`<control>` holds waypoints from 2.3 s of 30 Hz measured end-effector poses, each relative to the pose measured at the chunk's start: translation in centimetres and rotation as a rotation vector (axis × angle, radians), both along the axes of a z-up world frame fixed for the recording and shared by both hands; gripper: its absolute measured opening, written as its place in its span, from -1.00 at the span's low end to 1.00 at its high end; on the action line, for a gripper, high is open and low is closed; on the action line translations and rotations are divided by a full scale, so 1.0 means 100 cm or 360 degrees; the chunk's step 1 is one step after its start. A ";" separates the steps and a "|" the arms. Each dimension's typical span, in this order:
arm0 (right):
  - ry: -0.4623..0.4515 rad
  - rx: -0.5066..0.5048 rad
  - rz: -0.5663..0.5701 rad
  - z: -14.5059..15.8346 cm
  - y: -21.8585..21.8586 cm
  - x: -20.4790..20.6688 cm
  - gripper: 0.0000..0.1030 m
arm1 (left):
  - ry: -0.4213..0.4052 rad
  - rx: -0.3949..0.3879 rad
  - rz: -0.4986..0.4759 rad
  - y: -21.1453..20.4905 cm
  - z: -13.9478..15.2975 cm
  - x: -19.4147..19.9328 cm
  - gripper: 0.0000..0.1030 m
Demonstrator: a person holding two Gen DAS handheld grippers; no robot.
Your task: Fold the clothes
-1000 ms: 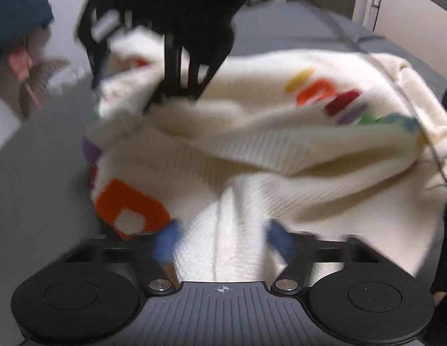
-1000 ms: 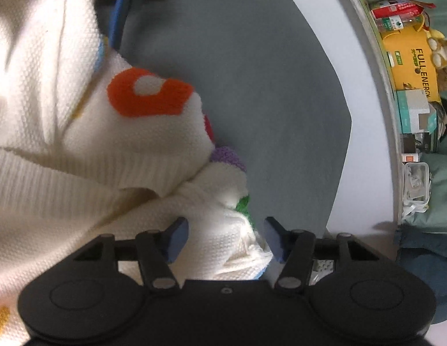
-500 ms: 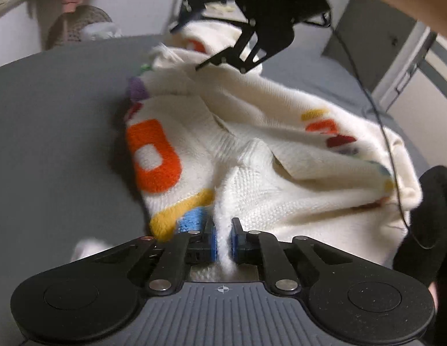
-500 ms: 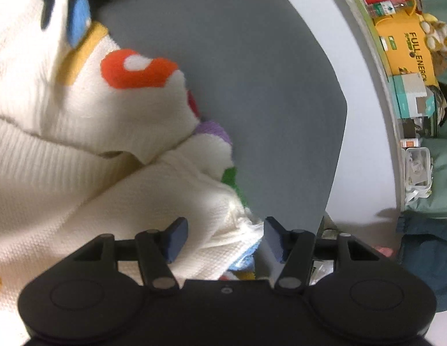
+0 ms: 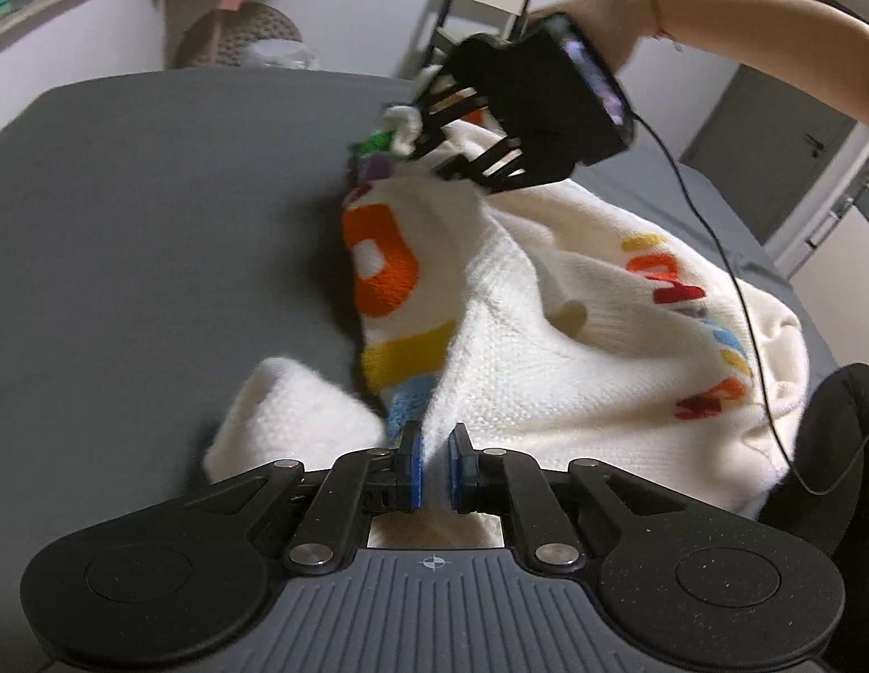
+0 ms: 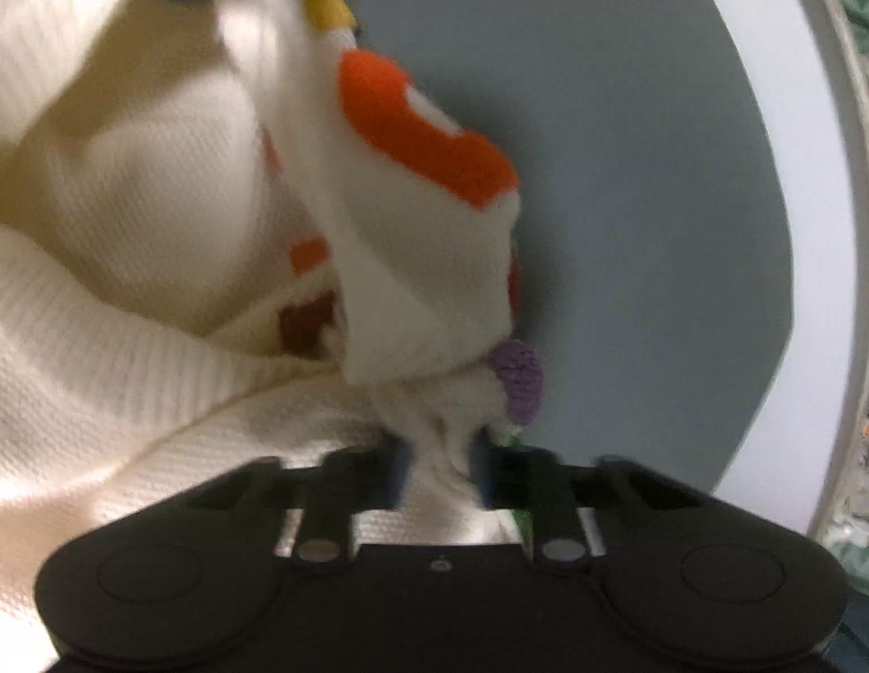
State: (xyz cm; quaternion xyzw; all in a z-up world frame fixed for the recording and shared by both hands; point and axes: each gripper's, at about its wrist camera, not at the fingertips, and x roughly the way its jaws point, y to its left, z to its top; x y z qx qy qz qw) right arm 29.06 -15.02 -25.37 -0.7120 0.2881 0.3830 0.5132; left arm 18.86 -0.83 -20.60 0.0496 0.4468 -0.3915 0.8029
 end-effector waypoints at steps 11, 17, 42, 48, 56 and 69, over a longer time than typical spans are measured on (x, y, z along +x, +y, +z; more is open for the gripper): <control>-0.1140 0.0653 -0.0709 0.086 -0.079 -0.059 -0.79 | -0.0164 0.0058 0.0008 -0.011 0.014 -0.025 -0.82; -0.1279 0.0641 -0.1012 0.123 -0.103 -0.127 -0.79 | -0.0298 0.0082 -0.0143 -0.041 0.024 -0.023 -0.56; -0.1117 0.0163 -0.0608 0.026 -0.132 -0.136 -0.10 | -0.0823 0.0906 -0.0745 -0.150 -0.011 -0.038 -0.82; -0.1100 0.0098 -0.0165 0.029 -0.116 -0.154 0.29 | -0.0856 0.0890 -0.0700 -0.145 -0.007 -0.053 -0.82; -0.0438 -0.0284 0.0125 0.066 -0.065 -0.134 0.29 | -0.0865 0.0858 -0.0679 -0.150 -0.010 -0.054 -0.82; -0.0030 -0.0738 0.0241 0.023 -0.069 -0.126 0.12 | -0.0863 0.0798 -0.0685 -0.141 -0.013 -0.056 -0.82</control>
